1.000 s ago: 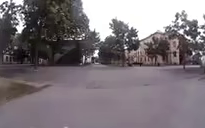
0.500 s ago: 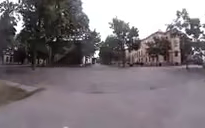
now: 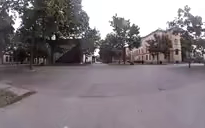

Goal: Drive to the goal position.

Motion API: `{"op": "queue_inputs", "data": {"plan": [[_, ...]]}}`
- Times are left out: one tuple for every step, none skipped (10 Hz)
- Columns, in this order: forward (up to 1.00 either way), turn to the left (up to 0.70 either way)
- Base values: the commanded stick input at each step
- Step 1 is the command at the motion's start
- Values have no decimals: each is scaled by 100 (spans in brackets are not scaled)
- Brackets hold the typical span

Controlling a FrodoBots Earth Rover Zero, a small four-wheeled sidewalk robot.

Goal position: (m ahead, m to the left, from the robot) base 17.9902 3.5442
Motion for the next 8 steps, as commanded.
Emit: {"op": "queue_inputs", "data": {"plan": [[85, 0], [85, 0], [85, 0], [85, 0], [85, 0], [85, 0], [85, 0], [85, 0]]}}
